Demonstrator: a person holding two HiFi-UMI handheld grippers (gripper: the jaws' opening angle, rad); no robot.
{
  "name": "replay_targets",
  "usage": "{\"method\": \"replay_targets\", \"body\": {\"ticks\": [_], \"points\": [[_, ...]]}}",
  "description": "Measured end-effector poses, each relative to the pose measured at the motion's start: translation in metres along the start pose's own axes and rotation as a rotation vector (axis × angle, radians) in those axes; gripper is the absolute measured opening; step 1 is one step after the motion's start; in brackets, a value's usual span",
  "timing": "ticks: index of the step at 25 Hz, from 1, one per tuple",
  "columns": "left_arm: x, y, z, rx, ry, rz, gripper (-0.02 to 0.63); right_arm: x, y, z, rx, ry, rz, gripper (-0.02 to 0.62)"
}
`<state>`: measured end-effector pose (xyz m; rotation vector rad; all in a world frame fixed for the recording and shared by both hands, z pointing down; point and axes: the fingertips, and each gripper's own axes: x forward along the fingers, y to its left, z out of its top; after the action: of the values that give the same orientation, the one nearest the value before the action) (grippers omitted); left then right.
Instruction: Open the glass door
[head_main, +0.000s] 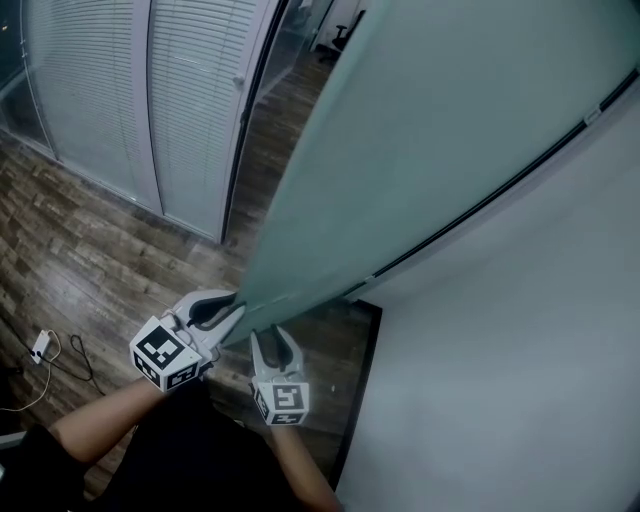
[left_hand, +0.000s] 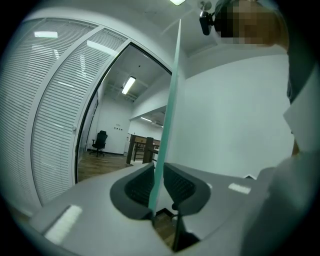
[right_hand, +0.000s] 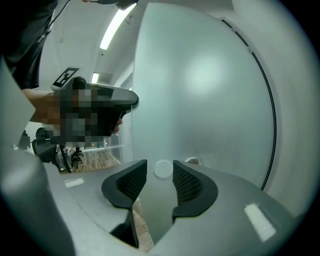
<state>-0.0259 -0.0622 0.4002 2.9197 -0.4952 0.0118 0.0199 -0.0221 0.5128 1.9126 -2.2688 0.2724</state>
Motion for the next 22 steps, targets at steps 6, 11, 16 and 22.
{"method": "replay_targets", "body": {"ticks": [6, 11, 16, 22], "points": [[0.0, -0.011, -0.001, -0.004, 0.001, -0.01, 0.055, -0.018, 0.006, 0.017, -0.028, -0.033, 0.004, 0.147], [0.0, -0.029, -0.004, 0.028, -0.01, -0.027, 0.051, -0.038, 0.003, 0.021, -0.026, -0.057, -0.019, 0.146], [-0.003, -0.052, -0.009, 0.033, -0.008, -0.056, 0.051, -0.058, 0.014, 0.012, -0.025, -0.059, -0.019, 0.147], [-0.005, -0.074, -0.013, 0.067, -0.008, -0.072, 0.049, -0.073, 0.034, 0.011, -0.042, -0.072, -0.004, 0.149]]}}
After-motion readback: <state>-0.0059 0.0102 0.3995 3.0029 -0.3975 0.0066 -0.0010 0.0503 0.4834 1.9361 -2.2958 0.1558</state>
